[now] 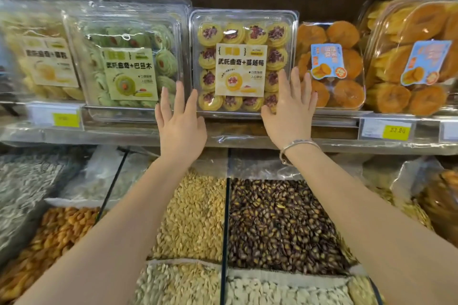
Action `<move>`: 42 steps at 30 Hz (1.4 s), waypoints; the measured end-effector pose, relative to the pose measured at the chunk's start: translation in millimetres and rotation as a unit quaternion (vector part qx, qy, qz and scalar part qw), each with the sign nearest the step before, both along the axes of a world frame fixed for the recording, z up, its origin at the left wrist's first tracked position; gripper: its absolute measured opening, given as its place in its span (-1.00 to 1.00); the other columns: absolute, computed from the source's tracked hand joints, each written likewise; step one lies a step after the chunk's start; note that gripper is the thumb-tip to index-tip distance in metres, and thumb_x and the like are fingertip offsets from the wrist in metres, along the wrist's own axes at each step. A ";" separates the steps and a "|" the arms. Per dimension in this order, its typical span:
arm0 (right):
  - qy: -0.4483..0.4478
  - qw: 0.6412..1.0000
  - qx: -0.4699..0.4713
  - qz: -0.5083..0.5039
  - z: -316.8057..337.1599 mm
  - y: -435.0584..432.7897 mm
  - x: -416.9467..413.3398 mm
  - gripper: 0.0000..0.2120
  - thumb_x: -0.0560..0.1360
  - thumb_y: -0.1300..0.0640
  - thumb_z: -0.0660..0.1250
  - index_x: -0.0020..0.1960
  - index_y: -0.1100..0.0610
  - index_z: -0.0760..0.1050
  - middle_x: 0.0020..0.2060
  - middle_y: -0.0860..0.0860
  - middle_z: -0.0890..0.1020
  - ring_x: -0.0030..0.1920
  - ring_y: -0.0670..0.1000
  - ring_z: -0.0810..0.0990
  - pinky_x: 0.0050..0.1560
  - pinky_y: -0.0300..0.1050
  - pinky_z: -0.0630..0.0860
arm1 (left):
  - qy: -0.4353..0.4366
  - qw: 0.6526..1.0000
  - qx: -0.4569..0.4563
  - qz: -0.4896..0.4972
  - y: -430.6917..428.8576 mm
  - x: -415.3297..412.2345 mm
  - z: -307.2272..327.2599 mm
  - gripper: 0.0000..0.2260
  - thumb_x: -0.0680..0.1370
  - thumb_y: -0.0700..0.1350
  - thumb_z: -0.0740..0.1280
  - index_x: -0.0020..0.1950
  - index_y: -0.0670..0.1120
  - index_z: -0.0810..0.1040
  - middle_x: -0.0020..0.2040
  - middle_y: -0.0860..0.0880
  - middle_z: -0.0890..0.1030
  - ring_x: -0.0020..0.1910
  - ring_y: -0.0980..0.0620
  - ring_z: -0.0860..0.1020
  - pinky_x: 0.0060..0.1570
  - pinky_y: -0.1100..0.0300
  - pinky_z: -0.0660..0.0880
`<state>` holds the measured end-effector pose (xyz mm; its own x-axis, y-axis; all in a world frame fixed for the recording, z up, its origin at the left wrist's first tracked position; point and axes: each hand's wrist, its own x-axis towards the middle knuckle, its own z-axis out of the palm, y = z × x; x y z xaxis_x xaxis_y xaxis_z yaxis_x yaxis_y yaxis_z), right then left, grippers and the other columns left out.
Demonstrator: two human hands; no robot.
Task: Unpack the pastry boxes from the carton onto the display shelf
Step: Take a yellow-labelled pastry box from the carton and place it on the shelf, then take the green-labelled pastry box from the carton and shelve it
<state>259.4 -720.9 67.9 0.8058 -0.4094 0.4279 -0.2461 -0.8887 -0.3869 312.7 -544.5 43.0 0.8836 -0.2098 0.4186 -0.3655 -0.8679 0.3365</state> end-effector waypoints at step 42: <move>0.609 0.678 0.296 0.286 -428.7 545.7 -413.0 -0.83 0.51 0.35 0.19 -0.08 0.17 0.52 -0.10 0.08 0.52 -0.05 0.05 0.48 -0.06 -0.14 0.41 | 0.420 0.648 -0.357 0.525 498.8 -560.9 -378.5 -0.70 0.56 -0.20 0.20 0.29 -0.08 0.45 0.30 -0.04 0.42 0.29 -0.06 0.41 0.15 0.16 0.33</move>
<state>-153.6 -175.2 -360.8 0.5124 0.3093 -0.8011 -0.3852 -0.7510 -0.5363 -248.1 -45.7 -335.5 0.3612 0.6742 -0.6442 0.8735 -0.0029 0.4868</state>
